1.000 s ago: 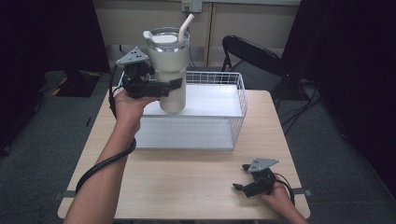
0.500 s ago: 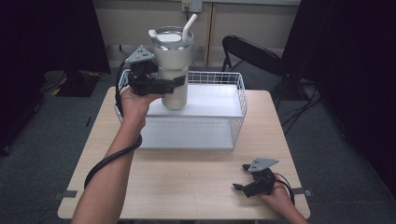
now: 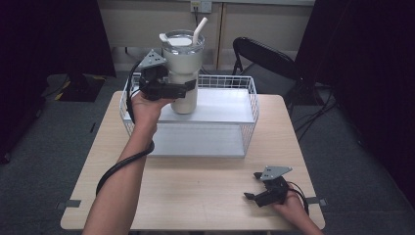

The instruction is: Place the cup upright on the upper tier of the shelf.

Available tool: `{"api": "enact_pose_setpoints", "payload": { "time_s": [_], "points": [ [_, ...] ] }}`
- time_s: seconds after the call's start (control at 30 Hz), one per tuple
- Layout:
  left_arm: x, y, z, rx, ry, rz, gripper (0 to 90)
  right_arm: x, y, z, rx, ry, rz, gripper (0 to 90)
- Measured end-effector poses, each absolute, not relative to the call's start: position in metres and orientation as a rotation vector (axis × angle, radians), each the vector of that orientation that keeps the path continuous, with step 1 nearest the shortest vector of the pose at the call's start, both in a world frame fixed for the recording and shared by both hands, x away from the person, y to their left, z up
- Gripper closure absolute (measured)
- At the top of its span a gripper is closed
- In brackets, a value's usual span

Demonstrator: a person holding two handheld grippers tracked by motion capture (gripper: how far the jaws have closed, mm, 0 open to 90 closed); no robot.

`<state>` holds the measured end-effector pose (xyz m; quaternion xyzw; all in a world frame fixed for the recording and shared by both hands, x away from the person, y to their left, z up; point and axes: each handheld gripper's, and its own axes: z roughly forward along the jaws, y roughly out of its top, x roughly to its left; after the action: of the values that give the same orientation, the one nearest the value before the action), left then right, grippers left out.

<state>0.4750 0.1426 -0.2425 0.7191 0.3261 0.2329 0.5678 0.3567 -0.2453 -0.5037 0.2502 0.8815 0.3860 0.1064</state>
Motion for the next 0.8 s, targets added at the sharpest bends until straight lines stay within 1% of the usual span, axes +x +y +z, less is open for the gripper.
{"api": "enact_pose_setpoints", "payload": {
  "time_s": [0.8],
  "points": [
    [0.4852,0.1325,-0.2488,1.671,0.785,0.581,10.2,0.3569,-0.2456,-0.5036,0.732,2.599,1.136,12.7]
  ]
}}
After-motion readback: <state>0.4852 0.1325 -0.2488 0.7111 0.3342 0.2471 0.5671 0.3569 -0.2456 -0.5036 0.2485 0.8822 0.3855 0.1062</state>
